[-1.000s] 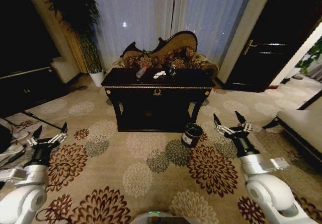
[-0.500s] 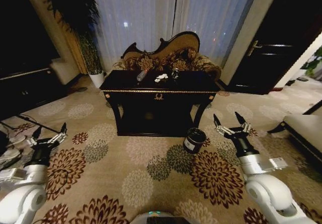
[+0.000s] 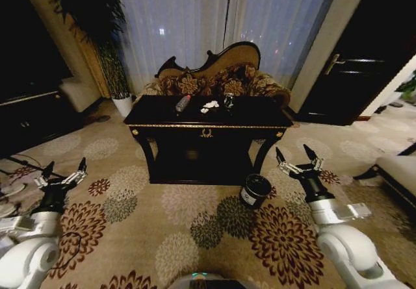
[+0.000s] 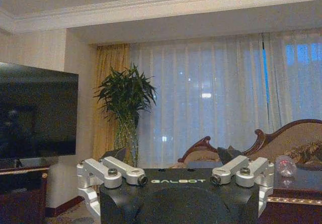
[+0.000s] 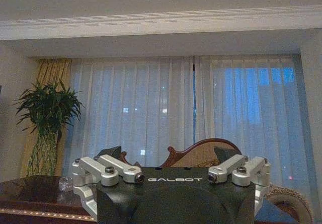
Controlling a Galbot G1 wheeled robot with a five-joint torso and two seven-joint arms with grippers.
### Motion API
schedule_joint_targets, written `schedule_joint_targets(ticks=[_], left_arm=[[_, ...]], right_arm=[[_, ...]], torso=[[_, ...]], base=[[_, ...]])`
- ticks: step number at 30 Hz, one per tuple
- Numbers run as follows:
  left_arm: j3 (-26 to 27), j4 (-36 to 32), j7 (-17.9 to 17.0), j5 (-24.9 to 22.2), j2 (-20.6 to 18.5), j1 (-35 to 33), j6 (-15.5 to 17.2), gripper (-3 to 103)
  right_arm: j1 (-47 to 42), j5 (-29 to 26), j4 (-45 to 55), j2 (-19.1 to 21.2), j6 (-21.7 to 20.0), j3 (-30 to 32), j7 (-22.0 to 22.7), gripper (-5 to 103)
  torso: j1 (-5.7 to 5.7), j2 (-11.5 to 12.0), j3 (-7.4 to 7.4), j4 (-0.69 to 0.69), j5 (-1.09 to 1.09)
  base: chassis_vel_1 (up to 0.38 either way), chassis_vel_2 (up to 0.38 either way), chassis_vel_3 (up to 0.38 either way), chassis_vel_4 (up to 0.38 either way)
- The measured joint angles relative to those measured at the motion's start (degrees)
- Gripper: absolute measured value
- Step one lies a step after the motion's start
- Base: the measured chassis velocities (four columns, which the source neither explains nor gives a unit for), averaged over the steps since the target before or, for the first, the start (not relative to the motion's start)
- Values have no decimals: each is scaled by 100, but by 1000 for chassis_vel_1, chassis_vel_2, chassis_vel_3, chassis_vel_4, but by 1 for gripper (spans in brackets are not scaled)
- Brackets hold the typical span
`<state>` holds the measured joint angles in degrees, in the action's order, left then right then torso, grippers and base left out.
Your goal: Move to the front of the table and place the trash on the table into the trash bin.
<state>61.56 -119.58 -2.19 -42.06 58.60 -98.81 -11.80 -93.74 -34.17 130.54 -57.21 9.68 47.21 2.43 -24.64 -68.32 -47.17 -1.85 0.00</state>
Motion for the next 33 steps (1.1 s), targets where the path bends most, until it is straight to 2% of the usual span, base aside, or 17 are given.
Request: schedule_joint_targets(ticks=[33], left_arm=[[-36,-85,9,48,16,-22,-8,100]], right_arm=[[7,26,5,1,-9,-25,-17,100]], torso=[[-1,0,-1,0,0]], base=[[-176,176,177,-170]])
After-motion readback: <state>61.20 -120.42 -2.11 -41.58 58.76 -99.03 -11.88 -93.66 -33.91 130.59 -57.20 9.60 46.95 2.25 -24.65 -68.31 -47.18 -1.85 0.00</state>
